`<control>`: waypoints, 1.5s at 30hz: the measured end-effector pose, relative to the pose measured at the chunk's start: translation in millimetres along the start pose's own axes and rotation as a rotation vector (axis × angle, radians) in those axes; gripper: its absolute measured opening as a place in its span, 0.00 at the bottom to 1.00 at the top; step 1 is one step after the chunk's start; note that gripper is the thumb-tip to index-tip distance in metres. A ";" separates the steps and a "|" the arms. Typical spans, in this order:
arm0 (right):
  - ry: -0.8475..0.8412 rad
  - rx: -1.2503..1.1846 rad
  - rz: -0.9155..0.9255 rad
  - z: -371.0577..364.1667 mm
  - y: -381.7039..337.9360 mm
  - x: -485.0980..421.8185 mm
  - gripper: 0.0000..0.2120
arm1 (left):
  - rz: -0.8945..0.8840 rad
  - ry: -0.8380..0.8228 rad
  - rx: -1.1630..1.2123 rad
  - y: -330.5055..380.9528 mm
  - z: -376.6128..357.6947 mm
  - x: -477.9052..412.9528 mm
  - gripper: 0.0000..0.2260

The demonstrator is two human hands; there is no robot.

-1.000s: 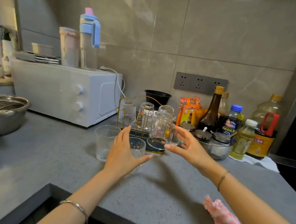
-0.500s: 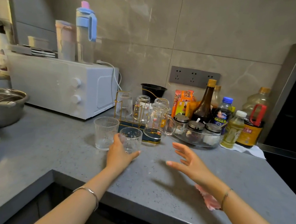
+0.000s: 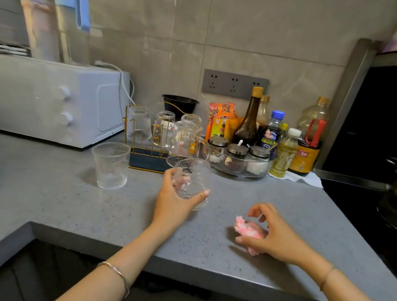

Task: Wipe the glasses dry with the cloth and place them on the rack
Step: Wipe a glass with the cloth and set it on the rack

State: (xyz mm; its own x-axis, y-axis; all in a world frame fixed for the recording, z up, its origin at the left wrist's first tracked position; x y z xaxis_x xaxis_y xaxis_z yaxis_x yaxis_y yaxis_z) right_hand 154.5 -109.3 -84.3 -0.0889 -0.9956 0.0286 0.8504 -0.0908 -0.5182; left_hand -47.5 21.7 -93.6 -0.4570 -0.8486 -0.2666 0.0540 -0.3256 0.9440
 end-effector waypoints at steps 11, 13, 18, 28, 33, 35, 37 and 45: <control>0.282 -0.735 -0.112 9.4 17.4 9.0 0.11 | 0.032 -0.130 0.307 9.5 -43.9 10.5 0.36; 0.262 -1.238 -0.169 8.4 22.4 5.4 0.10 | 0.045 -0.138 0.315 10.2 -45.8 10.8 0.39; 0.118 -1.619 -0.209 5.4 17.1 3.7 0.17 | 0.143 -0.173 0.292 8.1 -47.2 10.8 0.44; 0.142 -1.356 -0.261 5.0 18.6 -4.0 0.23 | 0.184 -0.248 0.277 11.0 -54.3 12.5 0.41; 0.135 -1.261 -0.301 8.2 15.4 -8.0 0.19 | 0.211 -0.276 0.268 13.0 -56.8 12.0 0.40; 0.130 -1.267 -0.354 7.1 12.0 -5.4 0.10 | 0.225 -0.285 0.237 13.7 -57.1 11.7 0.41; 0.113 -1.320 -0.348 7.2 10.0 -3.3 0.07 | 0.237 -0.271 0.225 12.5 -56.2 10.7 0.40; 0.091 -1.369 -0.244 7.7 9.3 -4.7 0.14 | 0.224 -0.232 0.255 7.8 -53.6 9.6 0.49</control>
State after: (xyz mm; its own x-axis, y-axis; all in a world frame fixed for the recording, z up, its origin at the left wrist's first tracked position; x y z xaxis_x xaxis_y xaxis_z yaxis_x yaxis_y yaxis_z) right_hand 166.8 -105.6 -82.7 -0.2378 -0.9483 0.2104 -0.3641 -0.1138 -0.9244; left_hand -3.8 -11.4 -99.2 -0.6487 -0.7606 -0.0253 -0.0332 -0.0050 0.9994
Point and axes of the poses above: each hand's wrist, its own x-axis away from the middle knuckle, its own z-axis out of the back of the hand, y = z × x, the point moved 2 cm from there along -x, towards the middle knuckle, and after that the axes turned 13 degrees about -y, right-handed, at the moved point
